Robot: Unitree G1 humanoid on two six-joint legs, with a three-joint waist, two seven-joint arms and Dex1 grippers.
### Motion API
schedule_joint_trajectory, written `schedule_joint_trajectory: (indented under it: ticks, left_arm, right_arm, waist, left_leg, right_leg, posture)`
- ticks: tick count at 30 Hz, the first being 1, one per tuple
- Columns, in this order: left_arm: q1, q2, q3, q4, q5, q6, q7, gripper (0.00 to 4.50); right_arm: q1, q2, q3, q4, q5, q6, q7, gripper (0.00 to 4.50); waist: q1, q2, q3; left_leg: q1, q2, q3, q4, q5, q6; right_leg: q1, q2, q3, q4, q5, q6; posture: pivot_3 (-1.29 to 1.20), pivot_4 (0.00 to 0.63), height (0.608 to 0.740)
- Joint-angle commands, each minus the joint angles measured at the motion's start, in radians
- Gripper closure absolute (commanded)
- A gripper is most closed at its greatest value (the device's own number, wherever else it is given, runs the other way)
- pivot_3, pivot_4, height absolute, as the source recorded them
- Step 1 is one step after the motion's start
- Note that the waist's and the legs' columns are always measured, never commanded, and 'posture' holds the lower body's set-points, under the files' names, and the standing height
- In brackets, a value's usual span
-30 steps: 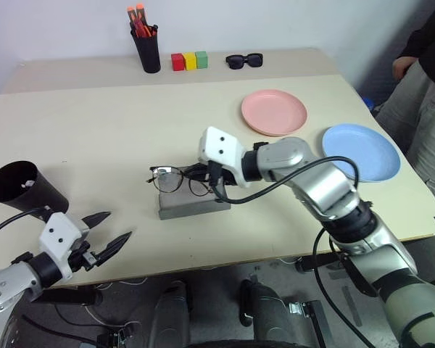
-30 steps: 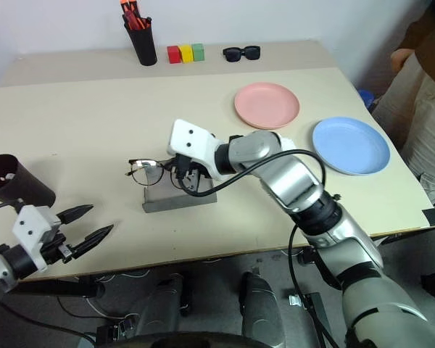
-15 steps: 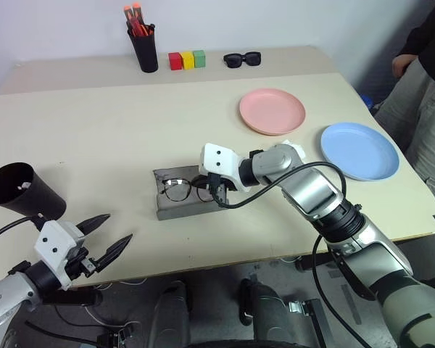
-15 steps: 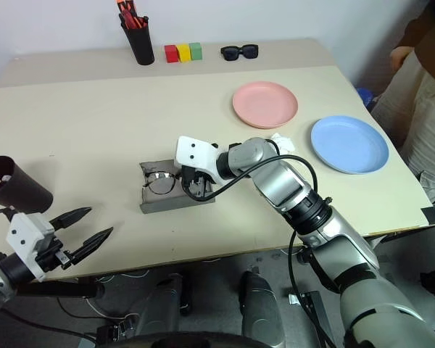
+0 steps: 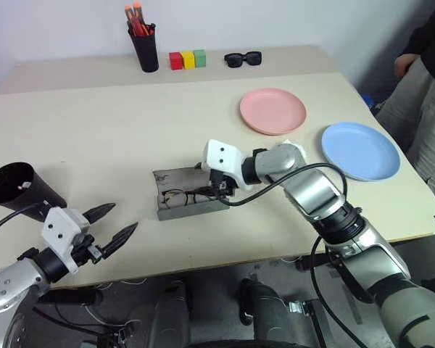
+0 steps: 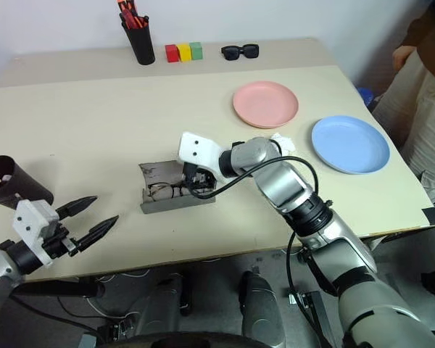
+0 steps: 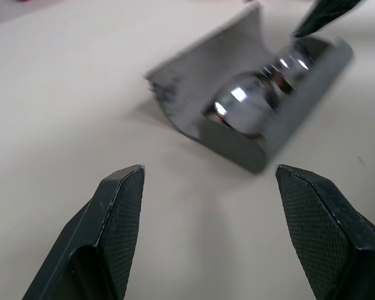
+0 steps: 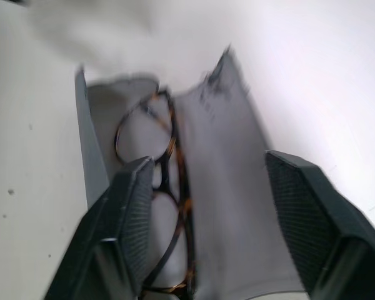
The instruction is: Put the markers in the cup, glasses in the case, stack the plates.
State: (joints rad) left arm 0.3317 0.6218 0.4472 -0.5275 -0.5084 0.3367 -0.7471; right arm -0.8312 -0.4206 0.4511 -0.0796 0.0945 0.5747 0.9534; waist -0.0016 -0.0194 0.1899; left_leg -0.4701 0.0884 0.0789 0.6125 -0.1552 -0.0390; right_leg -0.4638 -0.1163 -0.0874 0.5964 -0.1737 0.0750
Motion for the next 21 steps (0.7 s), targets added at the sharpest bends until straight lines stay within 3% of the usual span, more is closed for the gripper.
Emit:
schedule_joint_trajectory:
  ticks: [1,6,10,13,21]
  left_arm:
    - [-0.146,0.025,-0.014,-0.014,-0.108,0.153,0.089,1.97]
    - [-0.538,0.054,-0.201,0.102,-0.056,0.363,0.215,4.45]
    - [-0.892,-0.023,-0.359,0.295,-0.037,0.528,0.270,4.45]
    - [-1.077,-0.051,-0.468,0.452,0.005,0.611,0.243,4.45]
    - [-1.233,-0.025,-0.700,0.677,0.108,0.613,0.001,4.45]
  right_arm:
    - [0.016,-0.030,-0.072,-0.079,0.034,-0.053,0.023,1.50]
    - [0.113,-0.115,-0.140,-0.182,0.072,-0.128,0.072,1.50]
    - [0.222,-0.160,-0.239,-0.246,0.108,-0.175,0.044,1.50]
    - [0.322,-0.195,-0.326,-0.280,0.125,-0.170,0.008,1.50]
    - [0.523,-0.251,-0.494,-0.331,0.156,-0.141,-0.073,1.50]
  waist:
    - [0.008,0.000,0.000]
    - [0.035,-0.001,0.000]
    - [0.043,-0.002,-0.001]
    - [0.042,-0.002,-0.001]
    - [0.032,-0.002,-0.001]
  left_leg:
    - [0.000,0.000,0.000,0.000,0.000,0.000]
    - [0.002,-0.001,0.000,0.001,0.000,0.000]
    - [0.002,-0.001,-0.001,0.003,0.001,0.000]
    - [0.004,-0.002,-0.002,0.004,0.002,0.002]
    - [0.006,-0.002,-0.003,0.002,0.002,0.003]
  right_leg:
    - [0.000,0.000,0.000,0.000,0.000,0.000]
    - [0.004,0.000,-0.001,0.000,0.000,0.000]
    - [0.005,0.000,0.000,0.000,0.002,0.003]
    - [0.008,0.001,0.000,0.000,0.003,0.006]
    - [0.007,0.001,0.001,0.001,0.002,0.004]
  posture:
    - [0.00,0.150,0.740]
    - [0.00,0.150,0.740]
    - [0.00,0.150,0.740]
    - [0.00,0.150,0.740]
    - [0.00,0.150,0.740]
